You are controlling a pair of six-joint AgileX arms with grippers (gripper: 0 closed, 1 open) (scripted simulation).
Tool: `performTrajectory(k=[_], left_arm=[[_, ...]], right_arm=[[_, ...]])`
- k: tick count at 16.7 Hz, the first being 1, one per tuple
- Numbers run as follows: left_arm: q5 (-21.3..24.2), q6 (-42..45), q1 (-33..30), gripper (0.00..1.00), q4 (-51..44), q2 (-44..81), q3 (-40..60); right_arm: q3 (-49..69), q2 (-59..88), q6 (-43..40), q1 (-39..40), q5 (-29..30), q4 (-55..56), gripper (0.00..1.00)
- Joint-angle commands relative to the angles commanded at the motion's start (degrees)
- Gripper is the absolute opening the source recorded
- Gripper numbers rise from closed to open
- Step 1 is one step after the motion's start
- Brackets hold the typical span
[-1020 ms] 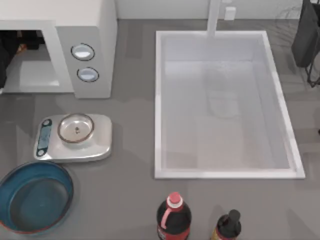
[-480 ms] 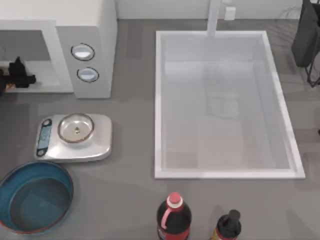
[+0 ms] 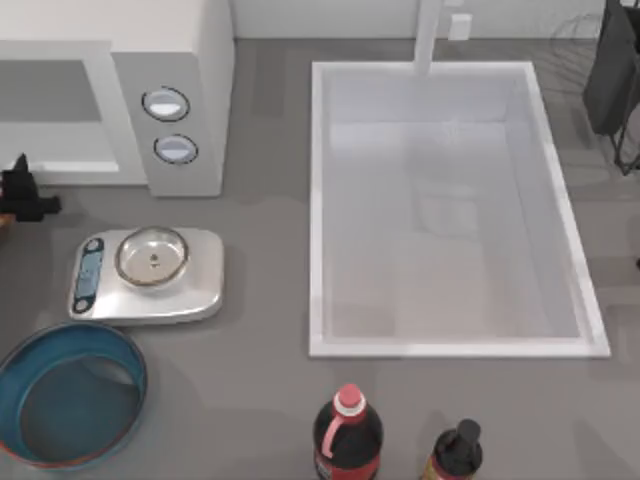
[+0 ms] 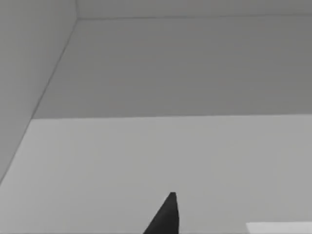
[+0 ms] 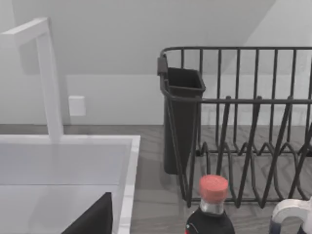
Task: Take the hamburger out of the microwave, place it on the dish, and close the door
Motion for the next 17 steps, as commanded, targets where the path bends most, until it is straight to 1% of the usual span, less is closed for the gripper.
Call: performTrajectory(k=[4, 6, 17], left_arm=[[-0.08, 0.07, -0.36, 0.0, -0.21, 0.01, 0.31], [-0.09, 0.07, -0.36, 0.0, -1.76, -1.66, 0.52], [-0.35, 0.18, -0.31, 0.0, -22.58, -21.35, 1.27]], right_arm=[[0.0, 0.0, 0.0, 0.0, 0.0, 0.0, 1.0], [0.0, 0.0, 0.0, 0.0, 0.0, 0.0, 1.0], [0.0, 0.0, 0.0, 0.0, 0.0, 0.0, 1.0]])
